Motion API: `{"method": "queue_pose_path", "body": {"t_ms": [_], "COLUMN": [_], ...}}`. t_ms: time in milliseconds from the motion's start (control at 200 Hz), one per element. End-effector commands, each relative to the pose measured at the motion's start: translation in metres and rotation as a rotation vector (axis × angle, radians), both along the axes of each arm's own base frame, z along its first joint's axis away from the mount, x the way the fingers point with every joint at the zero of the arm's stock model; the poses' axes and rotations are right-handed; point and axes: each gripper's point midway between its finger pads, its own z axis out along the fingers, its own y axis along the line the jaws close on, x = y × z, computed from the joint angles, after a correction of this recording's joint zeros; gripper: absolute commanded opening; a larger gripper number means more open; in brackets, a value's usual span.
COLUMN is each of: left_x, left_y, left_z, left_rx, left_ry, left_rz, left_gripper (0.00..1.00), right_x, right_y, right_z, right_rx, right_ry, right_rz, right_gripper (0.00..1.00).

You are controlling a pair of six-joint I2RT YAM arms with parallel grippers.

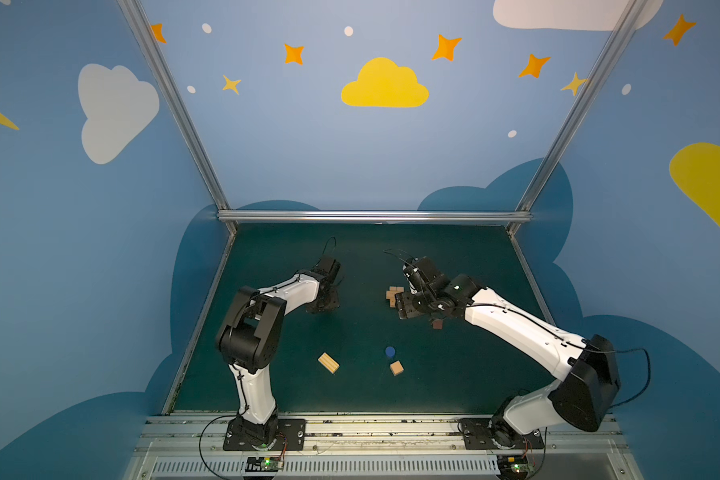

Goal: Build the wood block tower
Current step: 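Lift the pale plank with the left gripper while the right gripper draws back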

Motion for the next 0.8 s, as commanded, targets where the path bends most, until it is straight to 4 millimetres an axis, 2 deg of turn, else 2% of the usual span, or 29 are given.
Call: {"method": "queue_pose_path", "body": {"t_ms": [0,315,456,566,626,796], "left_x": [-0.003,0.002,0.003,0.004,0.001,-0.016], "left_y": [0.000,-0.010,-0.026,-0.046,-0.061,-0.096], "left_z": [0.020,0.058,0.087,0.126,0.151,0.243], "left_rx": [-0.024,-0.103,-0.213,-0.345,-0.434,-0.674], "left_ry": [-0.023,-0.126,-0.215,-0.325,-0.384,-0.613], "left_rz": [-0.013,-0.035,-0.079,-0.146,-0.210,-0.429], "left_gripper": [0.14,0.04,0.04,0.04,0.04,0.04], "right_x": [-0.004,-0.004,-0.004,-0.005,-0.006,-0.018], "right_y": [-0.006,-0.013,-0.014,-0.008,-0.004,0.003], "right_z": [0.012,0.023,0.035,0.052,0.067,0.125], "right_rx": [0.005,0.042,0.083,0.172,0.245,0.458], "right_ry": [-0.029,-0.093,-0.138,-0.209,-0.264,-0.448], "right_rz": [-0.017,-0.055,-0.049,-0.010,0.023,0.155], "right_gripper": [0.79,0.76,0.75,0.73,0.72,0.69]}}
